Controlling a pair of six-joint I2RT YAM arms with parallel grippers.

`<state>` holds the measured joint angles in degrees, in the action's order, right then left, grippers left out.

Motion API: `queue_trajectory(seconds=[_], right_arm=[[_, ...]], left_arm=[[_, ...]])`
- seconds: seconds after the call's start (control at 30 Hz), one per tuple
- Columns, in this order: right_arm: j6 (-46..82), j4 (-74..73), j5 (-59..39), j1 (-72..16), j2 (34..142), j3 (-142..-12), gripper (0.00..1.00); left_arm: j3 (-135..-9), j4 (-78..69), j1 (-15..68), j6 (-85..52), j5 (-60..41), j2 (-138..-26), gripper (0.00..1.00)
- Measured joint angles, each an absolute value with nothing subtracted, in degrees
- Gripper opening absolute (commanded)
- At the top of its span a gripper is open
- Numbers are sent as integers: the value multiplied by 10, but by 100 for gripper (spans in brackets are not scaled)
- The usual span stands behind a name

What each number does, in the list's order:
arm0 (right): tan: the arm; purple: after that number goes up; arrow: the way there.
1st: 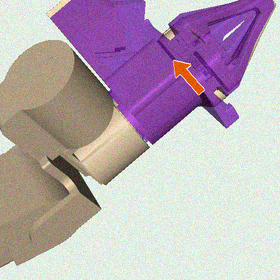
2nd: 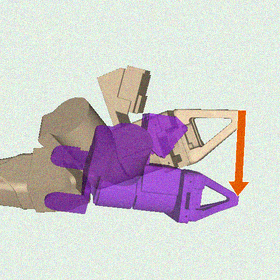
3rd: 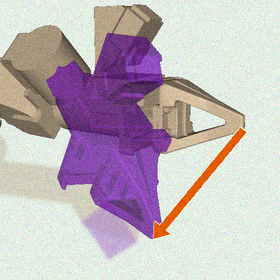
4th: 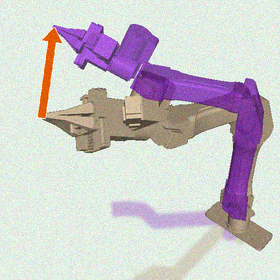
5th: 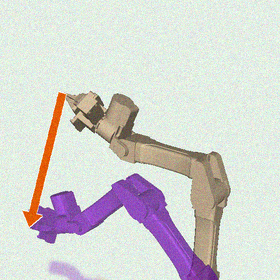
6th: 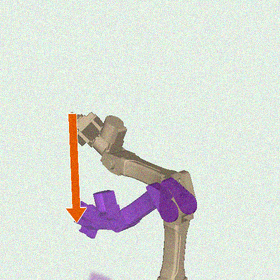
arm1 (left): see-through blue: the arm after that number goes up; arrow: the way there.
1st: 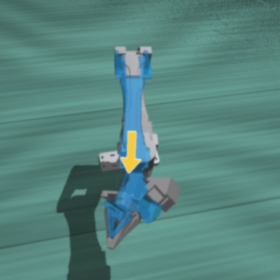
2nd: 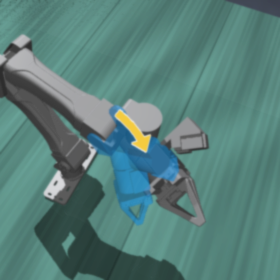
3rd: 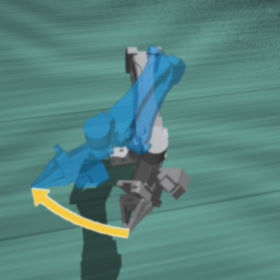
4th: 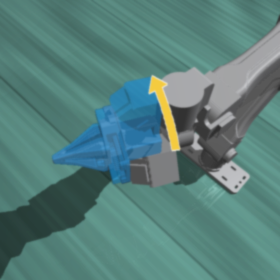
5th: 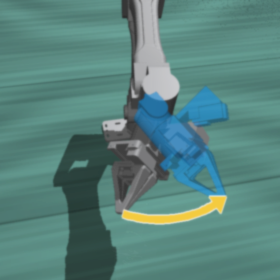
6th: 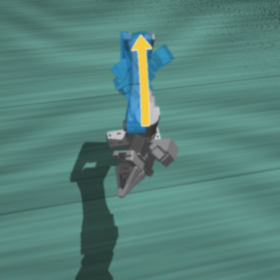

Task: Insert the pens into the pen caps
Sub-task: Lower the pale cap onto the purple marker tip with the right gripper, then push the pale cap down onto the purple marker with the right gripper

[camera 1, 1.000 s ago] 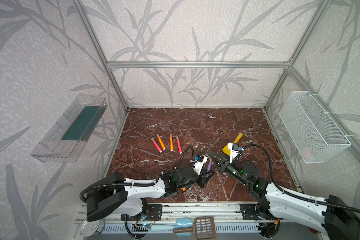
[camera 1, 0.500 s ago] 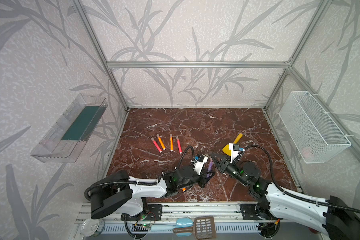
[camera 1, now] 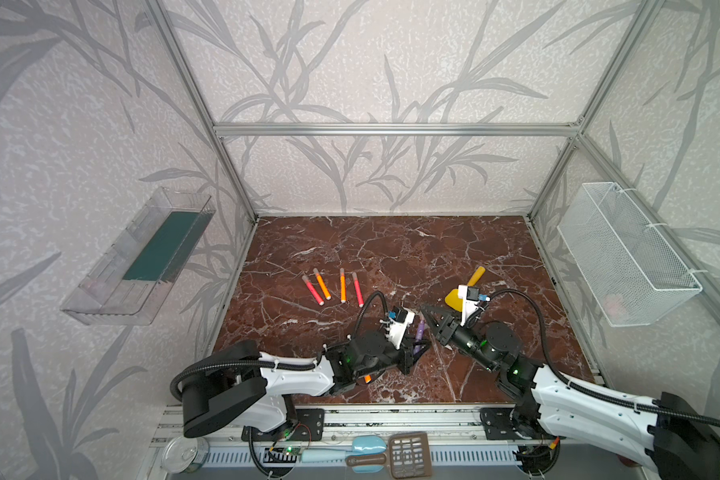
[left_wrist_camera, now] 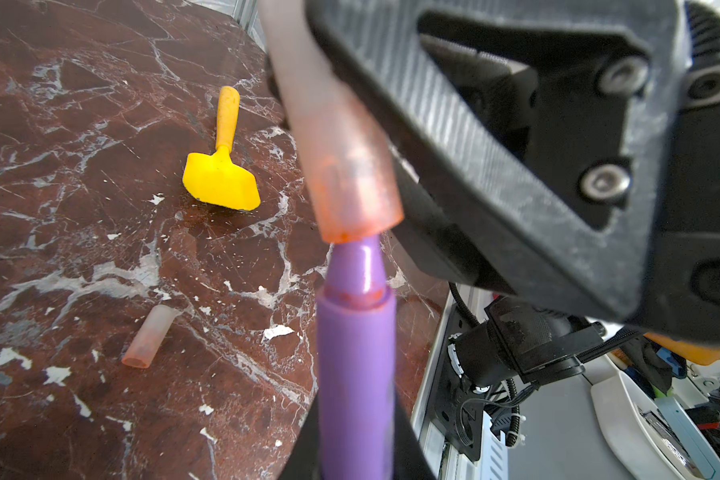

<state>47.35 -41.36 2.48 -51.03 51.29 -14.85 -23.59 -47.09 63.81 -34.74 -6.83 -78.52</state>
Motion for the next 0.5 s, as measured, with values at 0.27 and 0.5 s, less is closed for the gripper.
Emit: queue_trajectory(seconds=[0.27,0.5], right_arm=[[456,-441,35,-530,519,-148,0],[445,-469,24,-537,516,-140,13]], left_arm=[[-231,-433,628,-348,-77,-742,0],[-231,-411,620,-350,-99,-711,0]])
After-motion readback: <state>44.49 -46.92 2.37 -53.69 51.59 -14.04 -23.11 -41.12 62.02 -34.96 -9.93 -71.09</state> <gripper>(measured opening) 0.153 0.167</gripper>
